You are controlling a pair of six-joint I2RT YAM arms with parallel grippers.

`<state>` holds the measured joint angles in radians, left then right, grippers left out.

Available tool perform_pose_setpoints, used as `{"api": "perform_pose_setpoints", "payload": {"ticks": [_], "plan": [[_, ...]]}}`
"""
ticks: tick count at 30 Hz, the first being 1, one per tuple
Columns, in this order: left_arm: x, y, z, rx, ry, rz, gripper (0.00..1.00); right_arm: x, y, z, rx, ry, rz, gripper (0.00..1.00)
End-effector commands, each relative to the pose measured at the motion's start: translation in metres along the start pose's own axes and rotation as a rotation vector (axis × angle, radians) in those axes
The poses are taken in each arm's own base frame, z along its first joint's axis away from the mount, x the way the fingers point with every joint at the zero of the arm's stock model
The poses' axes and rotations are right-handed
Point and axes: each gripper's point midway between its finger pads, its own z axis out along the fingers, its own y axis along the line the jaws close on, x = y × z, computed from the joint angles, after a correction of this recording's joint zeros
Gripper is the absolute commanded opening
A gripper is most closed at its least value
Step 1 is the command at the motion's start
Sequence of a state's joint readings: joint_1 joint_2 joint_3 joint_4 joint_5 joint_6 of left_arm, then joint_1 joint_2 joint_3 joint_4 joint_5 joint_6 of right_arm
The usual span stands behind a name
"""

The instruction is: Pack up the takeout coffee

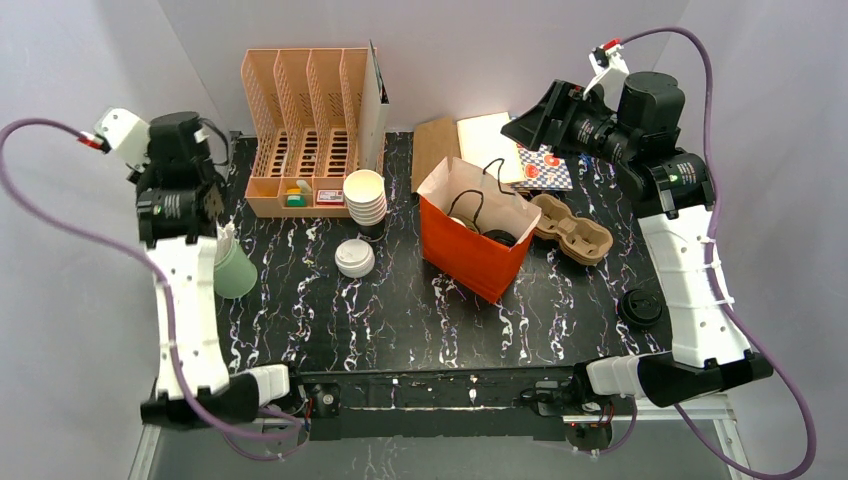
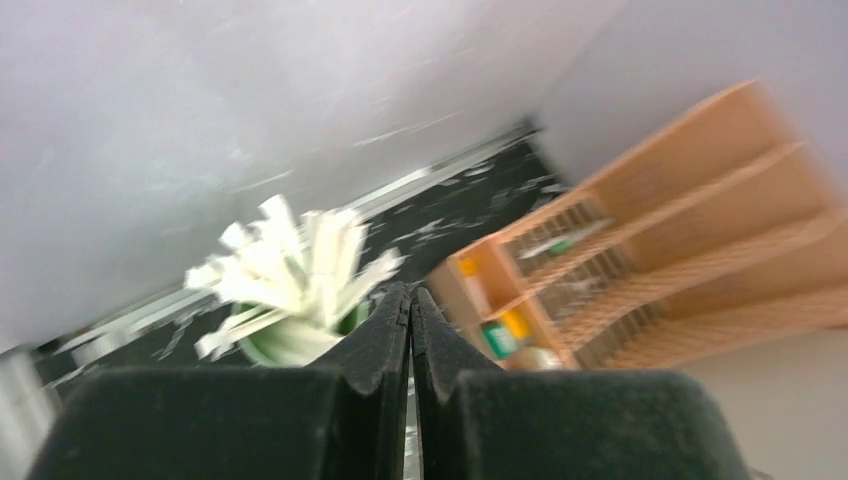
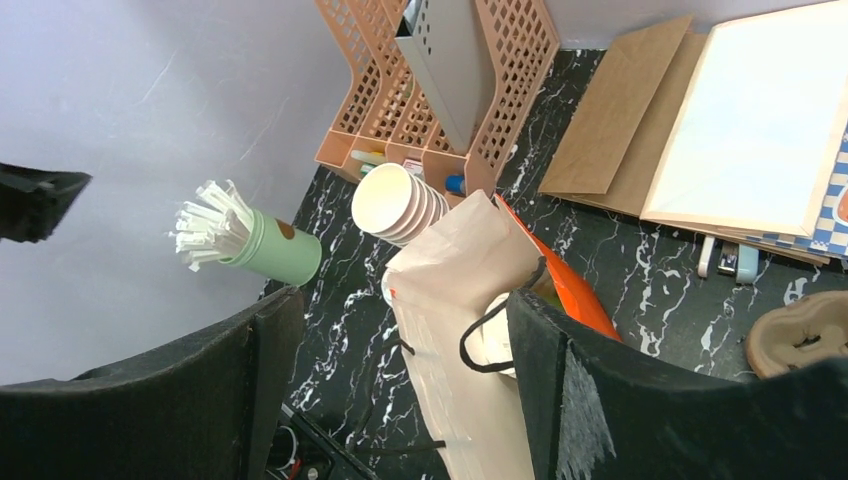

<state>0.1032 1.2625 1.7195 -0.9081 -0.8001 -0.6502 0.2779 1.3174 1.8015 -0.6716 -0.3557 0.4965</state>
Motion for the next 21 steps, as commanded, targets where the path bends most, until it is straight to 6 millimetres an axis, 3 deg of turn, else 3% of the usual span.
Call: {"api": "perform_pose_setpoints", "payload": {"ticks": [1,4,6,7,8,14,17,21], "plan": [[-0.075,-0.042,-0.051,0.377,-0.183,-0.164,0.00,-0.018,0.023,-0.004,-0.085,-0.057,-0.022,0.83],[-0.100,-0.049,-0.066,0.429,-0.226,-0.203,0.00,-0.019,0.022,-0.004,-0.079,-0.062,-0.024,0.84],[-0.099,-0.045,-0.063,0.405,-0.225,-0.201,0.00,-0.018,0.021,-0.005,-0.077,-0.065,-0.025,0.84],[-0.092,-0.042,-0.057,0.377,-0.212,-0.182,0.00,-0.018,0.021,-0.005,-0.078,-0.065,-0.025,0.84],[-0.081,-0.038,-0.049,0.336,-0.191,-0.162,0.07,-0.017,0.021,-0.005,-0.077,-0.066,-0.025,0.84],[-0.014,0.004,0.001,0.015,-0.086,0.028,0.60,-0.015,0.021,-0.007,-0.079,-0.063,-0.026,0.85],[0.015,0.015,0.018,-0.073,-0.030,0.156,0.71,-0.016,0.022,-0.005,-0.082,-0.057,-0.029,0.85],[0.046,0.025,0.031,-0.108,-0.009,0.187,0.80,-0.018,0.022,-0.002,-0.085,-0.054,-0.034,0.85]]}}
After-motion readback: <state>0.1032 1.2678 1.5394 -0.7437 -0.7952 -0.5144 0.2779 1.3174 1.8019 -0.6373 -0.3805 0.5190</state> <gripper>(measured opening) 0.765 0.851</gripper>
